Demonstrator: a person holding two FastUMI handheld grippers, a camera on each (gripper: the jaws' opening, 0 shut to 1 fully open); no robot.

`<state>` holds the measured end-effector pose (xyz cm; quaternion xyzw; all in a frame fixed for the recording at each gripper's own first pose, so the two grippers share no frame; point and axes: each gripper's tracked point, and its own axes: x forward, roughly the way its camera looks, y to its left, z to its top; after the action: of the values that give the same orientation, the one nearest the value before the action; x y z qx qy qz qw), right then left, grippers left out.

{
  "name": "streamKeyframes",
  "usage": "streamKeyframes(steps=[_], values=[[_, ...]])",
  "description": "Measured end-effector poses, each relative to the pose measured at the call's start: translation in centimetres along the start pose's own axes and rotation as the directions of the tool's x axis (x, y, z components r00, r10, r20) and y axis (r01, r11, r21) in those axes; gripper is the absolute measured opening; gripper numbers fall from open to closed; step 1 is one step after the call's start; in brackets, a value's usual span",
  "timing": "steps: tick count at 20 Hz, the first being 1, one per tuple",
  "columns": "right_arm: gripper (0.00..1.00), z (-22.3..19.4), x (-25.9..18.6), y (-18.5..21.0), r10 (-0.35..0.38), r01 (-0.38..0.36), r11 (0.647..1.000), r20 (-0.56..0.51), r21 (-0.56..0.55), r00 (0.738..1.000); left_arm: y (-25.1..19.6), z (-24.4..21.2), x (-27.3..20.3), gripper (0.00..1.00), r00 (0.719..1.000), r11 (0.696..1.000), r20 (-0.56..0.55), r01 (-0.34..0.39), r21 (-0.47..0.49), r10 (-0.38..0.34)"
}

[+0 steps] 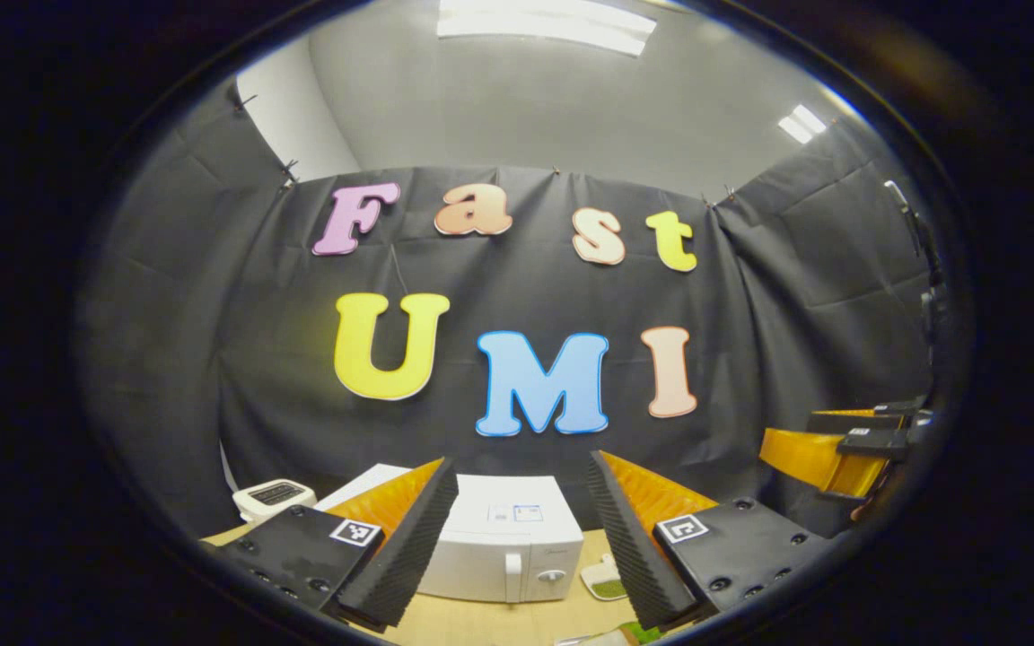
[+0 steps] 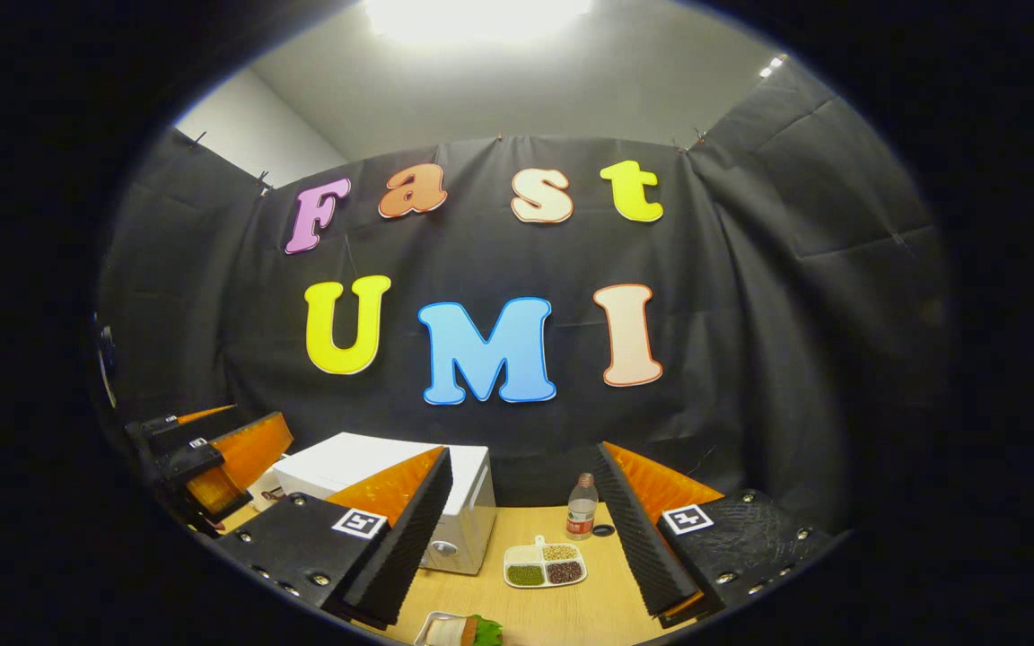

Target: Open the microwave oven with the left hand, put the food in, and close the microwave oven.

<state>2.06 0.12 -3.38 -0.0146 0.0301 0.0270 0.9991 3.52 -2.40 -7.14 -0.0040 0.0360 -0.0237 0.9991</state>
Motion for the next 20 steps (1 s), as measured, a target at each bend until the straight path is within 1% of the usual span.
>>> streamKeyframes(steps=[1, 2, 3, 6, 10, 12, 13, 15, 16, 17, 19, 20], values=[[0.96, -0.4, 0.0, 0.6, 0.019, -0.02, 1.0, -0.016, -0.012, 1.0, -0.3, -1.8, 0.4, 0.97, 0.999, 1.0, -0.035, 0.019, -0.008, -0.019], [0.96, -0.8, 0.0, 0.7, 0.021, -0.022, 0.999, -0.026, -0.034, 0.999, 0.0, -3.3, 0.7, 0.96, 0.999, 1.0, -0.048, 0.017, -0.008, -0.017], [0.96, -0.8, -0.1, 0.5, 0.02, -0.022, 0.998, -0.027, -0.053, 0.999, 0.5, -4.5, 1.0, 0.96, 0.999, 1.0, -0.053, 0.004, 0.0, -0.004], [0.96, -1.9, -0.1, 0.6, 0.03, -0.033, 0.997, -0.042, -0.069, 0.999, 1.6, -10.3, 2.5, 0.96, 0.991, 0.999, -0.134, -0.02, 0.025, 0.023], [0.96, -4.1, 0.9, -0.5, 0.029, -0.037, 0.997, -0.097, -0.073, 0.995, 2.1, -17.4, 5.7, 0.97, 0.974, 1.0, -0.226, -0.023, 0.006, 0.024], [0.96, -4.8, 1.4, -1.7, 0.018, -0.026, 0.997, -0.115, -0.071, 0.993, 1.8, -20.7, 8.1, 0.96, 0.964, 1.0, -0.266, -0.018, 0.005, 0.019], [0.96, -5.2, 1.7, -2.3, 0.01, -0.019, 0.997, -0.126, -0.071, 0.992, 1.6, -22.7, 9.3, 0.92, 0.955, 1.0, -0.296, -0.017, 0.008, 0.019], [0.96, -6.2, 2.3, -3.3, -0.001, -0.01, 0.998, -0.155, -0.068, 0.988, 1.4, -26.0, 11.4, 0.89, 0.936, 1.0, -0.351, -0.011, 0.014, 0.015], [0.96, -6.7, 2.6, -4.0, -0.006, -0.005, 0.998, -0.168, -0.067, 0.986, 1.4, -27.8, 12.1, 0.9, 0.928, 1.0, -0.373, -0.016, 0.021, 0.023], [0.96, -7.0, 2.9, -4.5, -0.011, -0.001, 0.998, -0.179, -0.066, 0.984, 1.4, -28.8, 12.8, 0.79, 0.921, 1.0, -0.388, -0.013, 0.02, 0.02], [0.96, -7.6, 3.4, -5.5, -0.021, 0.007, 0.998, -0.195, -0.069, 0.981, 1.1, -29.9, 14.1, 0.76, 0.919, 1.0, -0.393, -0.006, 0.03, 0.017], [0.96, -8.0, 3.7, -5.9, -0.026, 0.012, 0.997, -0.202, -0.07, 0.979, 1.2, -30.6, 14.4, 0.69, 0.916, 0.999, -0.4, -0.006, 0.044, 0.023]])
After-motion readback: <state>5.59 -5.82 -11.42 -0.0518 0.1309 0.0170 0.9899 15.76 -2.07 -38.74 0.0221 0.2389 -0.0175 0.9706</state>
